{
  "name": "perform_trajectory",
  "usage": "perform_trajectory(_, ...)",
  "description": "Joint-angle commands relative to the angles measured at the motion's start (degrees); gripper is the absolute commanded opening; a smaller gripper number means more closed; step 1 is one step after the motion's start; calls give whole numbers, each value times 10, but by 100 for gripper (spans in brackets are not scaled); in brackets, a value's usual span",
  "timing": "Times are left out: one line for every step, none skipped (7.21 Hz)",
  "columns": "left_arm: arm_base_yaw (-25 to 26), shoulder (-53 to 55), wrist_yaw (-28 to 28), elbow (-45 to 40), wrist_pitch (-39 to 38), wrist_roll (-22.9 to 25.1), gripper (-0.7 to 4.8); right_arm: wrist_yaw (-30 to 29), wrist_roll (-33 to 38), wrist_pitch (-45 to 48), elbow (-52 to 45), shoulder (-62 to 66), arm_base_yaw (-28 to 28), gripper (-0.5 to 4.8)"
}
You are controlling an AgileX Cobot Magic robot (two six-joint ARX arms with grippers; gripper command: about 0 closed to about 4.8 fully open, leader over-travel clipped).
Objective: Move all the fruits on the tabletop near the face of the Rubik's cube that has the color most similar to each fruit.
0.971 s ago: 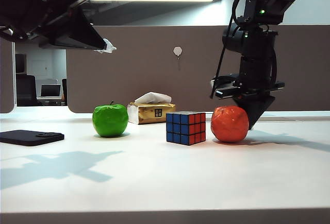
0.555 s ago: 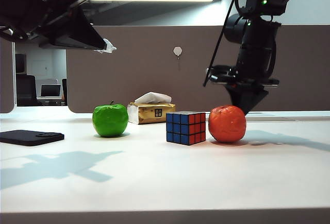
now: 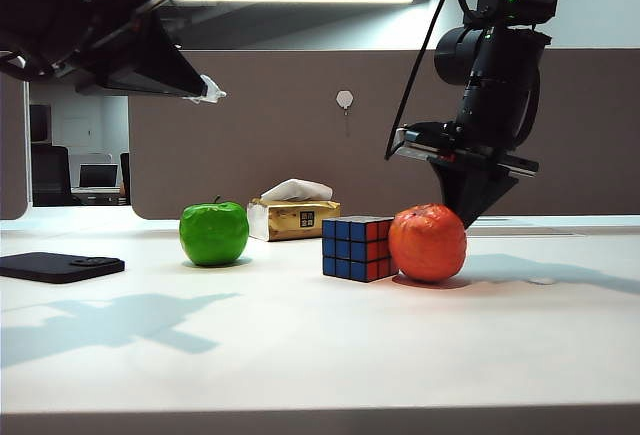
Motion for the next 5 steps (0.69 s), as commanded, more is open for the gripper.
perform_trajectory(0, -1, 7, 2, 8, -4, -5, -18, 0, -31, 2, -5, 1, -1)
perform_trajectory(0, -1, 7, 2, 8, -4, -5, -18, 0, -32, 2, -5, 1, -1)
perform_trajectory(0, -1, 7, 2, 7, -4, -5, -18, 0, -32, 2, -5, 1, -1)
perform_trajectory(0, -1, 7, 2, 7, -4, -5, -18, 0, -33, 2, -6, 1, -1)
perform_trajectory(0, -1, 7, 2, 7, -3, -5, -18, -1, -49, 2, -14, 3, -1)
